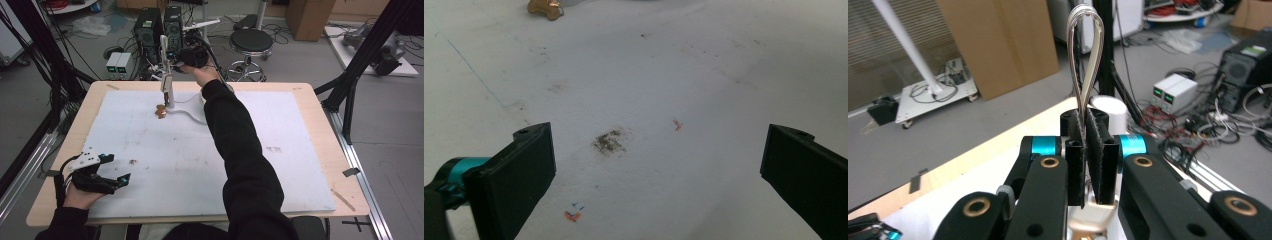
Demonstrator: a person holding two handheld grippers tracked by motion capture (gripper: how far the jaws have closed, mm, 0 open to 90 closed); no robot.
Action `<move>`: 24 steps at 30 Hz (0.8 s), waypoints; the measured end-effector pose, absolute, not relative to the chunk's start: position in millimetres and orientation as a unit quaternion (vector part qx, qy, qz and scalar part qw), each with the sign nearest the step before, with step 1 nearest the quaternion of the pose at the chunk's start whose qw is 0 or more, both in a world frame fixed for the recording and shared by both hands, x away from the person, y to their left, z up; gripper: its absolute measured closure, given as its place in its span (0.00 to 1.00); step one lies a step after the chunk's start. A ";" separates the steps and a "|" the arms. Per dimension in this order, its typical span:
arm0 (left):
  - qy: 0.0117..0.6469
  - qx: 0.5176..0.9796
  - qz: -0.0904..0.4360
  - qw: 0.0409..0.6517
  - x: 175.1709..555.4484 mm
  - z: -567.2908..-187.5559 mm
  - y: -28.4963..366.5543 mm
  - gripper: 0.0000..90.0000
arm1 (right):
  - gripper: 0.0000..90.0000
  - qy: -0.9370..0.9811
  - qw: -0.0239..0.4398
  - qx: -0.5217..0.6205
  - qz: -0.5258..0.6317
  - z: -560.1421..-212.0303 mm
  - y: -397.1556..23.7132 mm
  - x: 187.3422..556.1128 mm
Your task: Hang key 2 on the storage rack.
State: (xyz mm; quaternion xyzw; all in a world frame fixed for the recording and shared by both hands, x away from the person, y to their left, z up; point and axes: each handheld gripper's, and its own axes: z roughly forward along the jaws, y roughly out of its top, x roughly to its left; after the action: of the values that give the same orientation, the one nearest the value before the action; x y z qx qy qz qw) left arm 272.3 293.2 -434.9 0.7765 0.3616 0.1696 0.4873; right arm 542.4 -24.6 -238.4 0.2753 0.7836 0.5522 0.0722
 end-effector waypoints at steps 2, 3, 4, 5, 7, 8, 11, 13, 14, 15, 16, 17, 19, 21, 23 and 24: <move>0.361 0.777 0.170 0.487 272.2 -434.8 293.3 0.02 | 0.96 0.785 0.072 0.283 0.547 -242.3 -26.1 543.8; 0.361 0.777 0.170 0.488 272.3 -434.9 293.2 0.02 | 0.96 0.785 0.070 0.287 0.545 -243.7 -26.8 544.1; 0.361 0.777 0.170 0.487 272.3 -434.9 293.3 0.02 | 0.96 0.785 0.069 0.288 0.544 -244.8 -27.9 544.6; 0.361 0.777 0.170 0.487 272.3 -434.9 293.2 0.02 | 0.96 0.786 0.066 0.291 0.541 -245.8 -28.8 545.0; 0.361 0.777 0.170 0.487 272.3 -434.8 293.2 0.02 | 0.95 0.787 0.062 0.296 0.538 -247.8 -30.7 545.2; 0.361 0.777 0.171 0.487 272.2 -434.9 293.1 0.02 | 0.93 0.788 0.059 0.300 0.534 -248.7 -31.6 545.3; 0.361 0.777 0.171 0.487 272.2 -434.9 293.1 0.02 | 0.86 0.789 0.052 0.308 0.529 -251.0 -34.9 545.6; 0.361 0.777 0.170 0.487 272.3 -434.8 293.1 0.02 | 0.76 0.788 0.044 0.312 0.529 -252.9 -38.2 545.0; 0.362 0.777 0.171 0.487 272.3 -434.9 293.0 0.02 | 0.72 0.789 0.044 0.312 0.527 -254.0 -39.8 545.0; 0.361 0.777 0.170 0.486 272.3 -434.8 293.1 0.02 | 0.67 0.791 0.042 0.313 0.524 -255.1 -41.6 545.0; 0.361 0.777 0.171 0.487 272.3 -434.9 293.0 0.02 | 0.62 0.791 0.035 0.314 0.524 -256.5 -43.4 545.5; 0.361 0.777 0.171 0.487 272.3 -434.9 292.9 0.02 | 0.59 0.791 0.030 0.318 0.521 -258.0 -45.0 545.6; 0.362 0.777 0.171 0.486 272.4 -435.0 292.9 0.02 | 0.51 0.794 0.035 0.321 0.514 -260.5 -47.6 544.8; 0.362 0.777 0.170 0.487 272.5 -435.0 292.8 0.02 | 0.41 0.797 0.049 0.330 0.504 -263.0 -50.1 543.7; 0.361 0.777 0.170 0.486 272.5 -435.0 292.9 0.02 | 0.31 0.798 0.060 0.342 0.492 -264.7 -53.4 543.0; 0.361 0.777 0.170 0.486 272.5 -435.0 292.8 0.02 | 0.27 0.798 0.065 0.350 0.486 -265.1 -55.0 543.1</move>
State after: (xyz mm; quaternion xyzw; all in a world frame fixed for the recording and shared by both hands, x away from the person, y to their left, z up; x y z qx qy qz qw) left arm 272.5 292.8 -435.0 0.7772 0.3614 0.1704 0.4861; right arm 543.1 -55.0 -265.1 0.3496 0.7985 0.4859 0.0646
